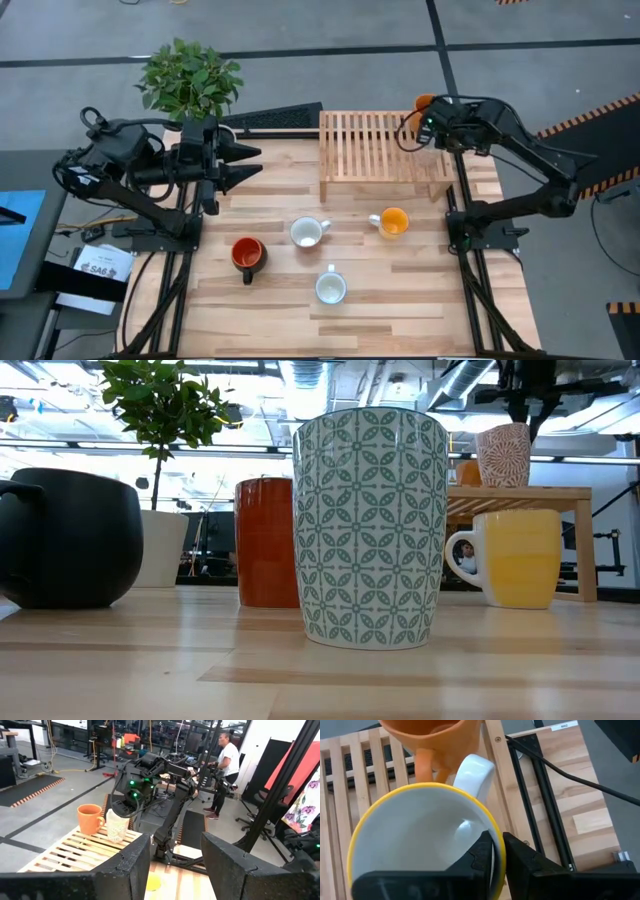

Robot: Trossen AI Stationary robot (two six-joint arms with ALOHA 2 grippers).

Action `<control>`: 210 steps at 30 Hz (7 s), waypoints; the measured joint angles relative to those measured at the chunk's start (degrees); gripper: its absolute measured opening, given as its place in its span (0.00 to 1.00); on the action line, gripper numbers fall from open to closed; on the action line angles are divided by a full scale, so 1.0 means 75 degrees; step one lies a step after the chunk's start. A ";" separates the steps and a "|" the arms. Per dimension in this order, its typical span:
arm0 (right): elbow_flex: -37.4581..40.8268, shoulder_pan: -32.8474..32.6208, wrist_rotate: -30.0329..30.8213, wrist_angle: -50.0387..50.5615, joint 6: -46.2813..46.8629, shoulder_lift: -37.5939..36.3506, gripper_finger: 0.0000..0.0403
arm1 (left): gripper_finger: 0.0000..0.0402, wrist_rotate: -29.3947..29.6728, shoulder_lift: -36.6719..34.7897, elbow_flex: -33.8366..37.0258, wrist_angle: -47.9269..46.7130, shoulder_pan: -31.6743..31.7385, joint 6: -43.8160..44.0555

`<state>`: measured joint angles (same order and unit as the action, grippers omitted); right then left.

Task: Place coffee mugs
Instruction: Put the orange patterned mug on the shelf, then put the black mug on the shelf

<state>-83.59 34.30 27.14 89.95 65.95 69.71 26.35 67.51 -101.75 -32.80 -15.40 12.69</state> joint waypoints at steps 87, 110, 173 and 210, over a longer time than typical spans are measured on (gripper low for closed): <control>-0.0006 -0.4292 -0.1317 -0.6730 -0.4085 -0.1461 0.52 | 0.39 0.0164 0.0001 -0.0003 -0.2760 -0.0019 0.1790; -0.0003 -0.6524 -0.0740 -0.7032 -0.4401 -0.0801 0.52 | 0.39 -0.1002 -0.0001 0.6463 -0.2478 -0.3567 0.8921; 0.0000 -0.6356 -0.0242 -0.7952 -0.4473 -0.0784 0.52 | 0.00 -0.1170 0.3333 -0.1776 -0.5553 0.3079 0.1041; 0.0000 -0.6358 0.0052 -0.8515 -0.4599 -0.0781 0.52 | 0.12 -0.1095 0.6653 -0.4159 -0.3703 0.4245 -0.0688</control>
<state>-83.59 -13.39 27.53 26.09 31.46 63.86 18.14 117.40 -132.94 -60.57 16.44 7.53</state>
